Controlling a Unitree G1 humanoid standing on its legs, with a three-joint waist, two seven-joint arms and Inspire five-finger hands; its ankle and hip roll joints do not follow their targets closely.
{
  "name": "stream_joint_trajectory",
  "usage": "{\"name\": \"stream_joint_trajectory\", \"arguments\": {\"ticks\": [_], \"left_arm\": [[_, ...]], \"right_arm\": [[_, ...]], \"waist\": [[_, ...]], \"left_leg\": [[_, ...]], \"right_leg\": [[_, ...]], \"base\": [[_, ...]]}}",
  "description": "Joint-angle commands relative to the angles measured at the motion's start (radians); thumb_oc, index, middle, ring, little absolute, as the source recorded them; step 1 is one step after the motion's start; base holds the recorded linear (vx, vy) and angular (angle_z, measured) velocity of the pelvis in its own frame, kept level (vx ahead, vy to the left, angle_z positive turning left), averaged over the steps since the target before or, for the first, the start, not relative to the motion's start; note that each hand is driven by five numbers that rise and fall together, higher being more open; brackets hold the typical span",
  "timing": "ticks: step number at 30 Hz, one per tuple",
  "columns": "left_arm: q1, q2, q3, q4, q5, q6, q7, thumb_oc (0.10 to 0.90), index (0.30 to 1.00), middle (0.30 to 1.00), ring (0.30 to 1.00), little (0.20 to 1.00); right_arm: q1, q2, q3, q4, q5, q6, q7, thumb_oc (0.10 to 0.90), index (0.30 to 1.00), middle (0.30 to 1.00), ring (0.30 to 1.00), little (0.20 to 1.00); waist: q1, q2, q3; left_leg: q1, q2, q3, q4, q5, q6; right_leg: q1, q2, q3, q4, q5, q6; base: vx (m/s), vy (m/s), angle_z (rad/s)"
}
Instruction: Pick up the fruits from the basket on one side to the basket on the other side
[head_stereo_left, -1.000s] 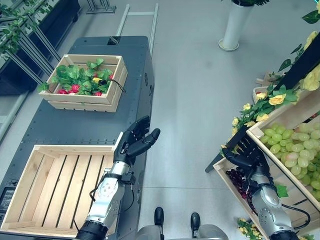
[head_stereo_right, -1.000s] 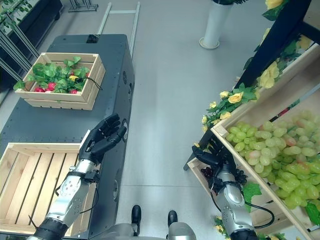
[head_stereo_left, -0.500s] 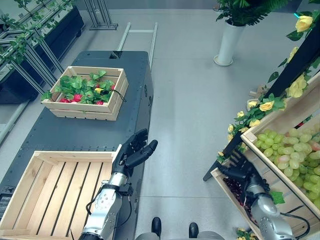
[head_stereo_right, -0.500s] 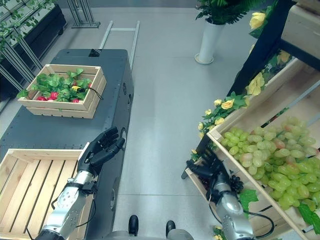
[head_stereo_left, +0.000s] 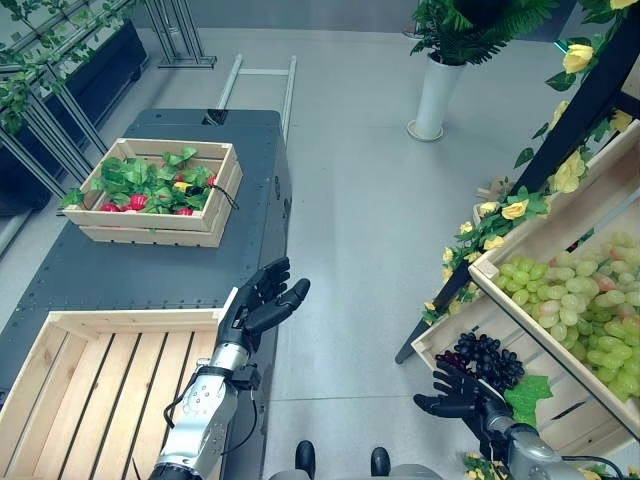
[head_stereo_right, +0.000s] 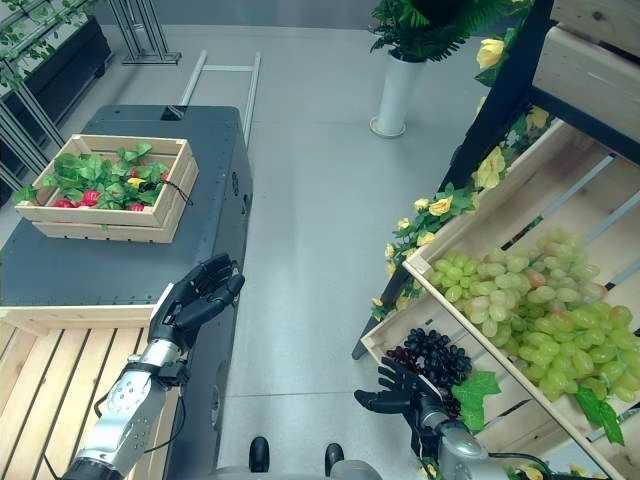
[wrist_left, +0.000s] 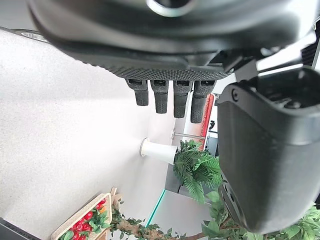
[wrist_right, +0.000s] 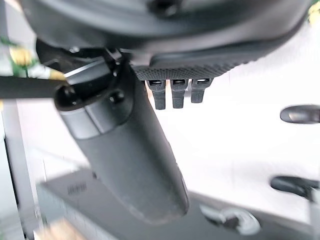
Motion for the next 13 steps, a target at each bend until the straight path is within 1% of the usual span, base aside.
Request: {"name": "stream_joint_trajectory", "arguments": {"ticks": [1, 2, 4, 6, 7, 9, 10, 11, 13], "left_arm": [[-0.116, 0.043, 0.018, -0.033, -0.003, -0.075, -0.024, 0.8, 0.9, 0.9, 0.9, 0.9], [-0.115, 0.044, 0.01, -0.02, -0.007, -0.069, -0.032, 0.8, 0.9, 0.9, 0.9, 0.9], [-0.112, 0.041, 0.004, -0.002, -0.017, -0.061, -0.049, 0.8, 0.9, 0.9, 0.9, 0.9], [-0.105, 0.034, -0.011, 0.036, 0.033, -0.066, -0.047, 0.8, 0.9, 0.9, 0.9, 0.9], [-0.097, 0.031, -0.024, 0.063, 0.033, -0.038, -0.058, 0.8, 0.9, 0.9, 0.9, 0.9], [-0.089, 0.027, -0.036, 0.098, 0.042, -0.025, -0.08, 0.8, 0.9, 0.9, 0.9, 0.9], [-0.089, 0.024, -0.046, 0.138, 0.045, -0.023, -0.111, 0.8, 0.9, 0.9, 0.9, 0.9], [-0.091, 0.017, -0.062, 0.193, 0.065, -0.017, -0.131, 0.8, 0.9, 0.9, 0.9, 0.9], [-0.092, 0.009, -0.097, 0.259, 0.107, -0.005, -0.164, 0.8, 0.9, 0.9, 0.9, 0.9]], "right_arm": [[-0.078, -0.063, 0.032, -0.067, 0.028, -0.048, 0.162, 0.8, 0.9, 0.9, 0.9, 0.9], [-0.084, -0.065, 0.047, -0.065, 0.042, -0.057, 0.18, 0.8, 0.9, 0.9, 0.9, 0.9], [-0.092, -0.059, 0.061, -0.054, 0.052, -0.062, 0.178, 0.8, 0.9, 0.9, 0.9, 0.9], [-0.108, -0.037, 0.083, -0.021, 0.027, -0.073, 0.176, 0.8, 0.9, 0.9, 0.9, 0.9], [-0.118, -0.02, 0.103, 0.001, 0.013, -0.07, 0.181, 0.8, 0.9, 0.9, 0.9, 0.9], [-0.128, -0.003, 0.121, 0.034, -0.003, -0.078, 0.189, 0.8, 0.9, 0.9, 0.9, 0.9], [-0.14, 0.009, 0.132, 0.071, -0.022, -0.11, 0.204, 0.8, 0.9, 0.9, 0.9, 0.9], [-0.159, 0.025, 0.151, 0.117, -0.051, -0.154, 0.24, 0.8, 0.9, 0.9, 0.9, 0.9], [-0.181, 0.056, 0.178, 0.197, -0.069, -0.158, 0.244, 0.8, 0.9, 0.9, 0.9, 0.9]], "waist": [[0.023, -0.007, -0.041], [0.027, -0.008, -0.045], [0.031, -0.008, -0.049], [0.035, -0.006, -0.056], [0.039, -0.004, -0.061], [0.043, -0.002, -0.065], [0.046, -0.001, -0.067], [0.05, 0.002, -0.07], [0.059, 0.006, -0.073]], "left_leg": [[0.011, -0.057, 0.015, 0.002, -0.097, 0.027], [0.01, -0.058, 0.011, 0.002, -0.095, 0.026], [0.011, -0.058, 0.008, 0.002, -0.095, 0.024], [0.013, -0.058, 0.002, 0.002, -0.097, 0.023], [0.011, -0.058, 0.0, 0.002, -0.095, 0.022], [0.009, -0.058, -0.001, 0.002, -0.094, 0.021], [0.01, -0.058, 0.0, 0.002, -0.094, 0.022], [0.011, -0.059, -0.001, 0.002, -0.094, 0.022], [0.014, -0.06, -0.004, 0.003, -0.094, 0.02]], "right_leg": [[-0.074, 0.014, -0.02, 0.043, 0.044, 0.009], [-0.072, 0.012, -0.024, 0.041, 0.045, 0.01], [-0.07, 0.011, -0.028, 0.04, 0.045, 0.011], [-0.067, 0.009, -0.031, 0.039, 0.042, 0.011], [-0.067, 0.008, -0.033, 0.04, 0.04, 0.011], [-0.068, 0.007, -0.036, 0.041, 0.038, 0.011], [-0.067, 0.007, -0.037, 0.041, 0.036, 0.011], [-0.065, 0.007, -0.041, 0.041, 0.033, 0.011], [-0.057, 0.005, -0.047, 0.038, 0.031, 0.011]], "base": [[0.0, 0.0, 0.0], [0.0, 0.0, 0.0], [0.0, 0.0, 0.0], [0.0, 0.0, 0.0], [0.0, 0.0, 0.0], [0.0, 0.0, 0.0], [0.0, 0.0, 0.0], [0.0, 0.0, 0.0], [0.0, 0.0, 0.0]]}}
